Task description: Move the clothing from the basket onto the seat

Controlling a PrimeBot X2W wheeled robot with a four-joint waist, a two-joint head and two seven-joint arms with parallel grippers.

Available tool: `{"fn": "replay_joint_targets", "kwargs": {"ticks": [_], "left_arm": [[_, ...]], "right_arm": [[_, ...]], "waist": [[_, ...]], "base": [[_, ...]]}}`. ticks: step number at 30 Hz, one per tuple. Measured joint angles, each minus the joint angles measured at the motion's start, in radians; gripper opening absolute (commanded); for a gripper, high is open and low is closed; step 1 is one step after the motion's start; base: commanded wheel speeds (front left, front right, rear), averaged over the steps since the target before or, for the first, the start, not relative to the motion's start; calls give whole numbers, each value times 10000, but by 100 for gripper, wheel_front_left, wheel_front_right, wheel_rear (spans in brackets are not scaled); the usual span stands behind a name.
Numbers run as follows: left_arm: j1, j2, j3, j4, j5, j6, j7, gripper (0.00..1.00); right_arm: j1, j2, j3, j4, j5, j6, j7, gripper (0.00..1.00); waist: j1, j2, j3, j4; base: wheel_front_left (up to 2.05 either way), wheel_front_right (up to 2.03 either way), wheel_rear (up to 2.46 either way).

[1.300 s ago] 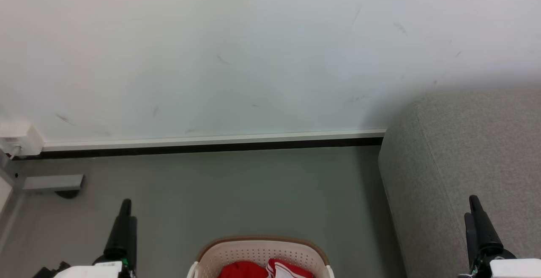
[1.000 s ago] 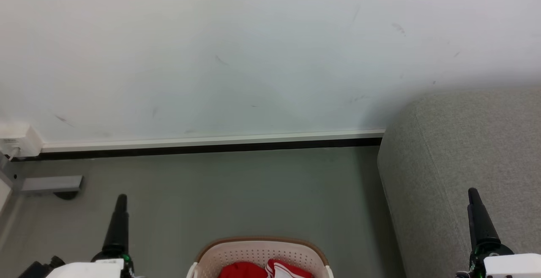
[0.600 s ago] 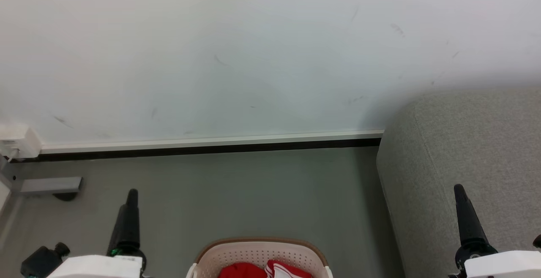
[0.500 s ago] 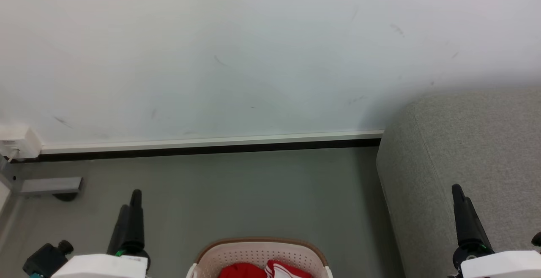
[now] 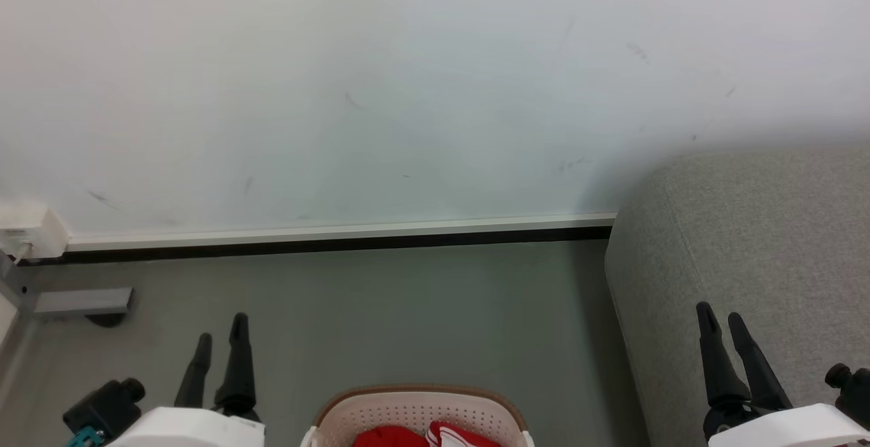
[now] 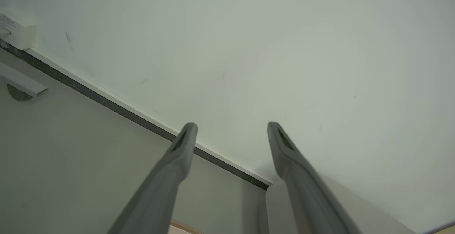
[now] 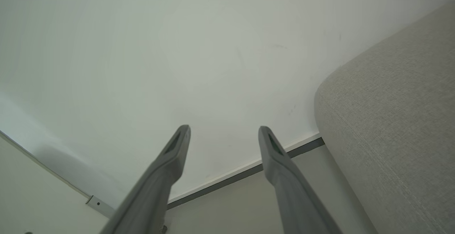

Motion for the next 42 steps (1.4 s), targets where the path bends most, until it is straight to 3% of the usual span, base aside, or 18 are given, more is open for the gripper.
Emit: {"fn": "replay_joint_targets", "kwargs": {"ticks": [15, 42], "left_arm": [[91, 123, -230, 13, 1743, 422, -443, 100], [115, 357, -454, 109, 4215, 769, -1064, 100]], "right_arm": [[-42, -94, 497, 109, -2111, 2, -401, 100], [-43, -12, 376, 489, -4544, 2, -1039, 100]], "waist": [[0, 0, -56, 13], [0, 0, -164, -77]], "base": [[0, 0, 0], [0, 0, 0]]}}
